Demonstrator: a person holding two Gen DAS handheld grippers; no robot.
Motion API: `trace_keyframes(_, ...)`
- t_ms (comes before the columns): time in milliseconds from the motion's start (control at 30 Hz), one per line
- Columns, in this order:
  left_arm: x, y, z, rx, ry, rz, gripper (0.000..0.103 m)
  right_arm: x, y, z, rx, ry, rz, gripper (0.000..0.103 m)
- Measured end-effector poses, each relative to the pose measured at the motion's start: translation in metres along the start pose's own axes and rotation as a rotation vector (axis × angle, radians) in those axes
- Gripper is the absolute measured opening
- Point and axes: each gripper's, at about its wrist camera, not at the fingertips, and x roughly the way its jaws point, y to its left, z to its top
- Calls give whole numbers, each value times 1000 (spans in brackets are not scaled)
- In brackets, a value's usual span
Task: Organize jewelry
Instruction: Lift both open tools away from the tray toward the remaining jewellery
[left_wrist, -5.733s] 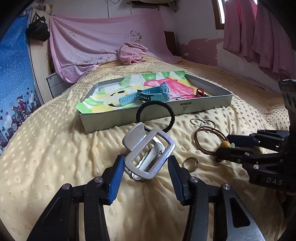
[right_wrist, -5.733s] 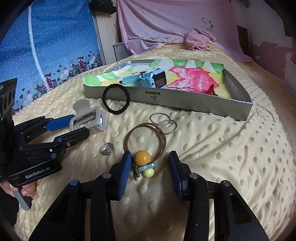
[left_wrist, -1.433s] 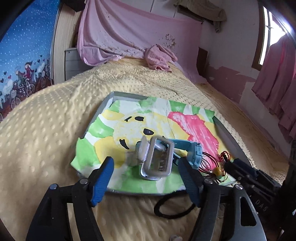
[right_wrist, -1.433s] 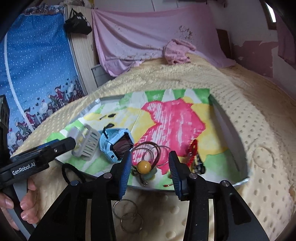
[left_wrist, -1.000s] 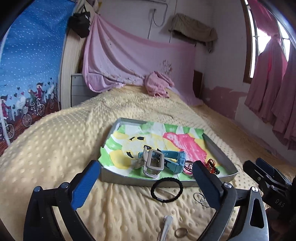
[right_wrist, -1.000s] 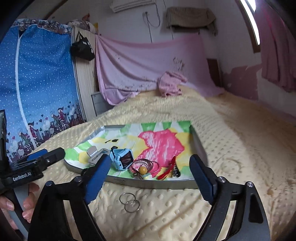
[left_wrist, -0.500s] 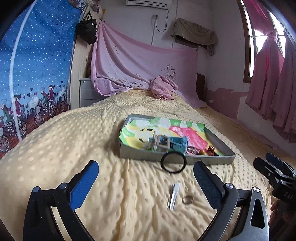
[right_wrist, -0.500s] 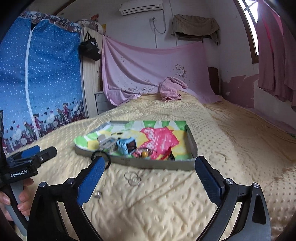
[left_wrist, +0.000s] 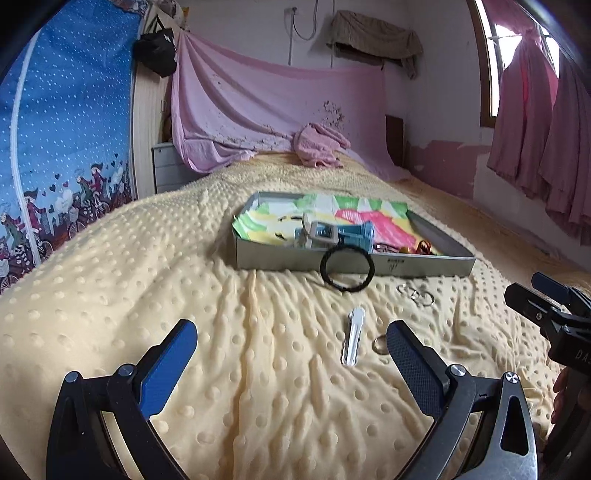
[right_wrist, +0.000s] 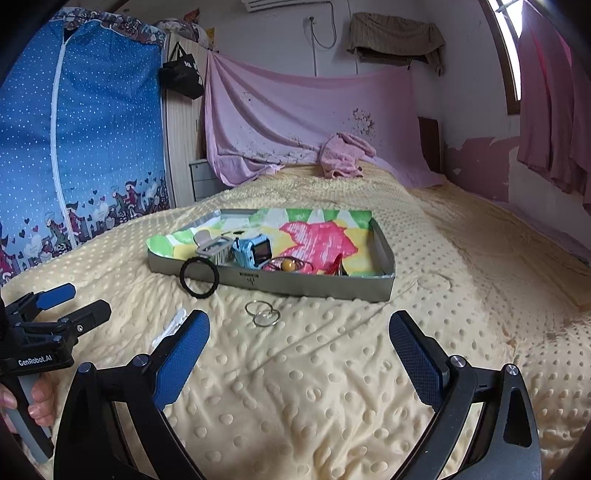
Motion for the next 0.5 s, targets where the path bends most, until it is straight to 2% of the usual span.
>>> trace_keyframes(367, 19, -7, -3, 38, 89, -67, 103, 25, 5, -4, -22, 100, 43, 95)
trace_keyframes(500, 25, -12, -4, 60, 107, -87, 90, 36, 6, -5, -23, 123, 64, 94)
